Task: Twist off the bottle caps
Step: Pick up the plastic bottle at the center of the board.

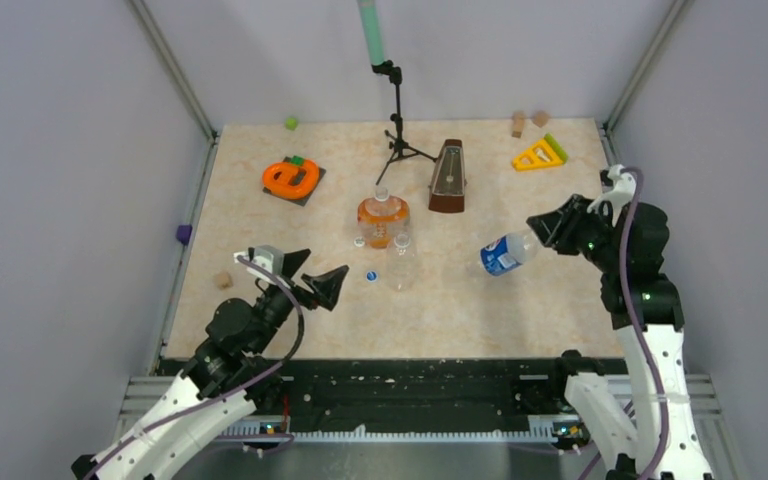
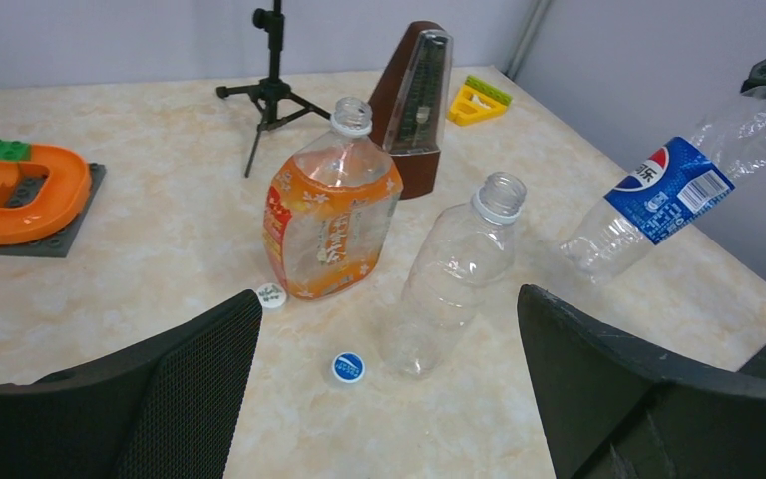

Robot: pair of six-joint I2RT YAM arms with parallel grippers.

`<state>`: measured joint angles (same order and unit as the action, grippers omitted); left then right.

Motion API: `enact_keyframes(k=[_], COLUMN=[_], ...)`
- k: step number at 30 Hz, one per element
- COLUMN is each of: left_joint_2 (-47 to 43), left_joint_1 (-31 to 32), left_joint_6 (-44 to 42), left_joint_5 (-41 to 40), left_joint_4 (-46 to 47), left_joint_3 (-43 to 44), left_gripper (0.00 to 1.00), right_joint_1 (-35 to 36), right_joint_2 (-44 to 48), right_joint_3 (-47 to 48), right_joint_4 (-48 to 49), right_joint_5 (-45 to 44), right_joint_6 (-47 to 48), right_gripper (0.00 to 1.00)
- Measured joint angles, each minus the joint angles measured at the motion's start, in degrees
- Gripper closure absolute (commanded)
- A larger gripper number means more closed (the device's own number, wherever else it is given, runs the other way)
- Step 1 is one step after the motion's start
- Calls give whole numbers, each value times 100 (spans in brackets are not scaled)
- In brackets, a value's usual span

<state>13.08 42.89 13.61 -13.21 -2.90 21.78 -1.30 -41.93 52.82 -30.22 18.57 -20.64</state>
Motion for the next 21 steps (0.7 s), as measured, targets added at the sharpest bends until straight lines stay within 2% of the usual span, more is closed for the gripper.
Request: enact_keyframes(k=[7, 13, 21], left_joint_2=[446, 1261, 1952], left_joint_1=[0, 0, 0], left_joint_6=[-24, -74, -46], left_joint_5=[990, 2070, 3501], left_joint_4=[188, 214, 481], left_joint_3=[109, 581, 743], left_gripper=[1, 1, 1], right_joint_1=[0, 127, 1231], right_joint_2=[529, 1056, 1504], right_joint_3=[-422, -1290, -2068], right_joint_4=[-118, 442, 1419], right_joint_5=[1309, 2253, 2524], right_joint_6=[-256, -942, -1733], right_gripper=[93, 93, 94])
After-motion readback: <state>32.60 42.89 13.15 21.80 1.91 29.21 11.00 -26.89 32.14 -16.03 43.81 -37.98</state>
